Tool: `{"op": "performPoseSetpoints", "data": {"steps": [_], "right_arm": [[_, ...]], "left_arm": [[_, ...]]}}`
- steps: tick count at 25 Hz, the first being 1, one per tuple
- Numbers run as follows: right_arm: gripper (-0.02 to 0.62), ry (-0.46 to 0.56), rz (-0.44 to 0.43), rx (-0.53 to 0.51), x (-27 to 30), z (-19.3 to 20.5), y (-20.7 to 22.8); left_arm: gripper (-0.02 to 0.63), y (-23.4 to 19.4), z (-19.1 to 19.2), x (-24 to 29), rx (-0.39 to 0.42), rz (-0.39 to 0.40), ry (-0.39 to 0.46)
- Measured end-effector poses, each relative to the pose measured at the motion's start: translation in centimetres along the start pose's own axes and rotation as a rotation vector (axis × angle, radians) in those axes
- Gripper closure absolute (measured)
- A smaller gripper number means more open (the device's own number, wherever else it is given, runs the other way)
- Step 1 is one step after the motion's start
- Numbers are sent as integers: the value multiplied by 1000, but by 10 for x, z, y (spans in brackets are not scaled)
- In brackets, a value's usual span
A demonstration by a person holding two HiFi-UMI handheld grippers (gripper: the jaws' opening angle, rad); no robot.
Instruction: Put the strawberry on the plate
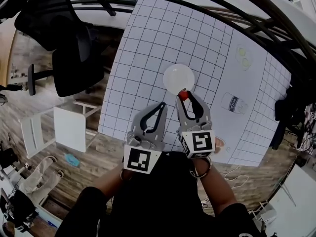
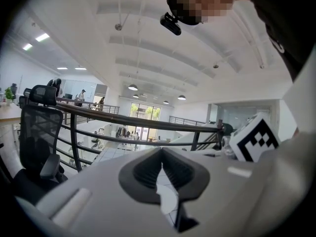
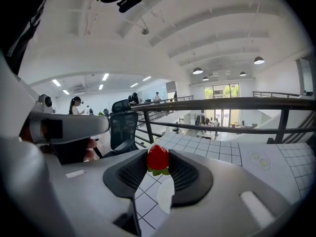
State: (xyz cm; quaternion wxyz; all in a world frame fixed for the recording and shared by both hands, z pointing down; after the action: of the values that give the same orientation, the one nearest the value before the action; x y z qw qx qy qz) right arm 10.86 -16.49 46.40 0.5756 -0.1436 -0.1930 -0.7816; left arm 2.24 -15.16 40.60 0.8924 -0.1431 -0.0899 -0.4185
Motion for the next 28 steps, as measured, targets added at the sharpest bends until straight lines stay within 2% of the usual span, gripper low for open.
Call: {"op": "performPoseSetpoints", "data": {"steps": [8,14,18,21,25,28], "right_arm": [[465,-24,1,19,13,13,10],[465,-50,-5,-3,25,26,19],[465,-42,-5,32,36,25,20],[465,-56,-19,-4,41,34,22],[465,-79,-24,-17,49,43,23],[465,-99,-26,-46,53,51,26]], "left_arm": [[595,3,2,9,11,12,-8],[595,5,10,13,8,20,-27],[595,4,16,16,3,13,-40],[595,3,17,20,-2,7,-38],[595,4,18,25,39,14,-49],[595,1,21,27,13,3,-53]]}}
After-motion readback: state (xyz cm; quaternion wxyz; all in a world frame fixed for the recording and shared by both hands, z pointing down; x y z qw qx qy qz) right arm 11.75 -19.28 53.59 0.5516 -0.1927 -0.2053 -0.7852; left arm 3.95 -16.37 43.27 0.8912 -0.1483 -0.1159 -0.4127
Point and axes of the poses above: the fingertips, and each gripper's own axes: x forward along the fingers, y to its right, z out of its underside, the point moved 2 cm from there along -x, backward along the fingers, and after that the axes turned 1 degree about z, right-handed, at the moved point
